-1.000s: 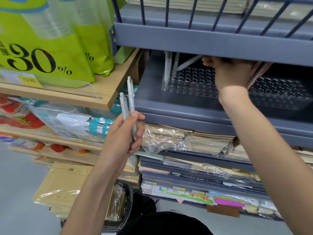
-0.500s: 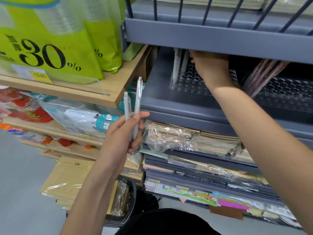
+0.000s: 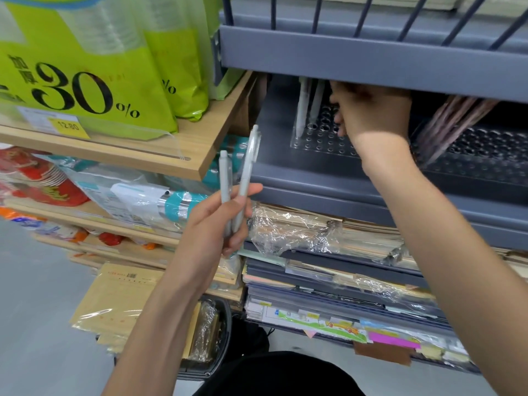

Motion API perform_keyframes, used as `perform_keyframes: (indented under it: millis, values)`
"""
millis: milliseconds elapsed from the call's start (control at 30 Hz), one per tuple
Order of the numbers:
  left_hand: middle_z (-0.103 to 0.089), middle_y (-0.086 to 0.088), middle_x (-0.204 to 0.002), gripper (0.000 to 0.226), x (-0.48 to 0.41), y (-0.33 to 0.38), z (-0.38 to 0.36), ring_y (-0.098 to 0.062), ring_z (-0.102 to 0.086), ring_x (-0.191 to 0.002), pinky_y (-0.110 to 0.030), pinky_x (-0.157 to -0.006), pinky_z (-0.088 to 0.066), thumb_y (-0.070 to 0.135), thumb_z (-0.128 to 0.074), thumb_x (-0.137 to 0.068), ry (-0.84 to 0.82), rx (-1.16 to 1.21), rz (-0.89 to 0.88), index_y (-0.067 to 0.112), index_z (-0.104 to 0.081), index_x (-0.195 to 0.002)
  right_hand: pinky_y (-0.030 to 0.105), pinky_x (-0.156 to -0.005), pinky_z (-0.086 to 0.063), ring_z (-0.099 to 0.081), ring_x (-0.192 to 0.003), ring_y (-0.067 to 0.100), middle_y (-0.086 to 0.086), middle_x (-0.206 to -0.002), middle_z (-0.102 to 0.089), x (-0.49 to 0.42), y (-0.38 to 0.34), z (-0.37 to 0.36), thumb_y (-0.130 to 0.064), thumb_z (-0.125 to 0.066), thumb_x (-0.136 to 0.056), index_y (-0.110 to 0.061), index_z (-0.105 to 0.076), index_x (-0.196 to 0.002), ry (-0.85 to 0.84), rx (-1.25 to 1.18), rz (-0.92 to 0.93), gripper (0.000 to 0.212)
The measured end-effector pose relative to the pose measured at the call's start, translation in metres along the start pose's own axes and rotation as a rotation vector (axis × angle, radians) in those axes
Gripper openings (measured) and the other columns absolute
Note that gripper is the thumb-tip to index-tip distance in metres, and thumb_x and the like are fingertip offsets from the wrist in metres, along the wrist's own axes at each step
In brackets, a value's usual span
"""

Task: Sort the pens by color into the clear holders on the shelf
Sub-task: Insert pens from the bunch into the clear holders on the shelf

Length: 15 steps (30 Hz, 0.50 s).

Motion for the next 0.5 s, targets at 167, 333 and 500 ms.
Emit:
perform_keyframes:
  millis: [167,333,500]
  values:
    - [-0.045,-0.012,-0.079,0.03,-0.003,0.001,-0.01,-0.012,-0.033,-0.045,-0.02,-0.042,-0.027,0.026,-0.053,-0.095,-0.113,-0.057,-0.008,0.016,-0.072,-0.116,0.025,-0.039,-0.042,-0.053,-0.049,0.018,0.005,-0.081,-0.074,0.051,0.008,-0.007,-0.029,-0.07,-0.088,-0.02,-0.072,-0.086,-0.501,-0.156,-0.007,0.01]
    - [-0.054,0.001,-0.081,0.031,-0.006,0.0,-0.023,-0.011,-0.036,-0.045,-0.023,-0.042,-0.022,0.024,-0.053,-0.095,-0.216,0.015,0.036,0.013,-0.072,-0.117,0.025,-0.044,-0.046,-0.057,-0.056,0.015,0.004,-0.081,-0.071,0.058,0.011,-0.001,-0.007,-0.067,-0.089,-0.006,-0.068,-0.093,-0.611,-0.424,-0.113,0.005]
    - [-0.06,-0.001,-0.081,0.025,-0.011,-0.002,-0.03,-0.01,-0.037,-0.041,-0.018,-0.037,-0.022,0.026,-0.052,-0.103,-0.113,-0.059,0.105,0.013,-0.068,-0.116,0.029,-0.056,-0.053,-0.063,-0.062,0.021,0.011,-0.083,-0.072,0.052,0.019,0.011,0.002,-0.062,-0.089,-0.006,-0.063,-0.088,-0.497,-0.526,-0.149,0.008]
Point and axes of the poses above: each hand's wrist, its own x-axis away from the middle knuckle, its own z-axis out of the back of the hand, y = z × x, the point moved 2 cm from there along -x, towards the middle knuckle
